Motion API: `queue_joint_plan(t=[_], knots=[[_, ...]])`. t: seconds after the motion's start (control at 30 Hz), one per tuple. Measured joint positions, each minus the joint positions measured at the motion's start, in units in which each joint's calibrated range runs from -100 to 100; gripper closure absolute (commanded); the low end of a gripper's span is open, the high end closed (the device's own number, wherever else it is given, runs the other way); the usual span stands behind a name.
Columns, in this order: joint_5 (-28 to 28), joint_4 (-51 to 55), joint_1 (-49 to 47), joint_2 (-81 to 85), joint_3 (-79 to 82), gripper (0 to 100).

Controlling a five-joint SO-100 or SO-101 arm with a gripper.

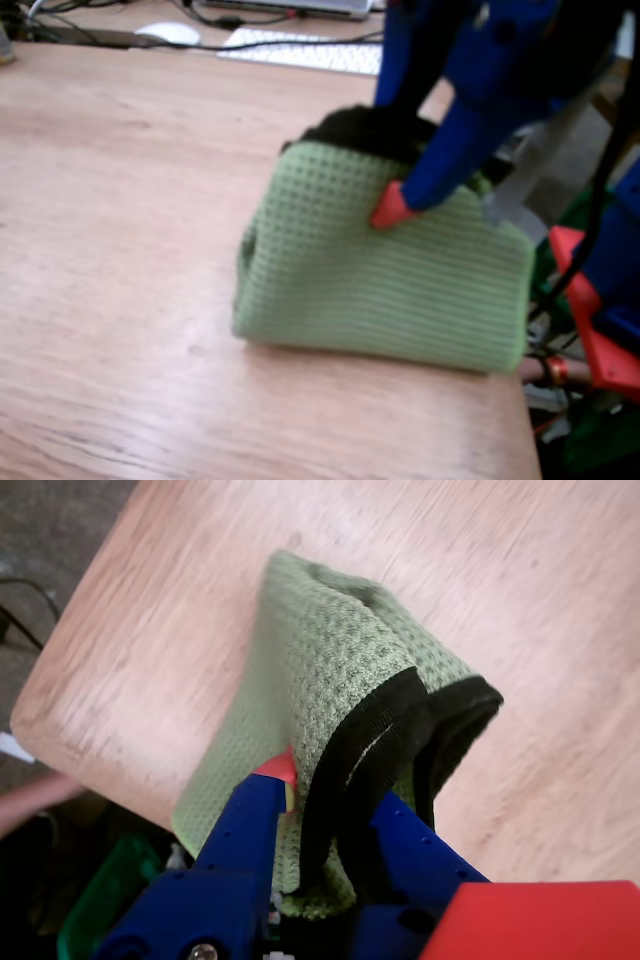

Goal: Clean the table

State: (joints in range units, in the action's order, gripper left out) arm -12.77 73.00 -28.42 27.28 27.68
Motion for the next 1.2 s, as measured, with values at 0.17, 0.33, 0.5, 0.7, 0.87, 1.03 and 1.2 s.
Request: queue_joint_plan(t=[0.17, 0.33, 0.5, 0.7, 0.87, 1.03, 1.2], knots=[[6.1, -5.4, -7.1, 0.0, 8.6, 100], [10.5, -9.3, -8.3, 0.2, 17.4, 100], [10.7, -18.7, -8.4, 0.1, 20.4, 100], [10.7, -28.1, -7.0, -5.2, 24.4, 100], [10.8, -29.1, -7.0, -5.6, 24.4, 100], [10.7, -29.1, -7.7, -5.6, 24.4, 99], [10.3, -29.1, -7.7, -5.6, 24.4, 71]])
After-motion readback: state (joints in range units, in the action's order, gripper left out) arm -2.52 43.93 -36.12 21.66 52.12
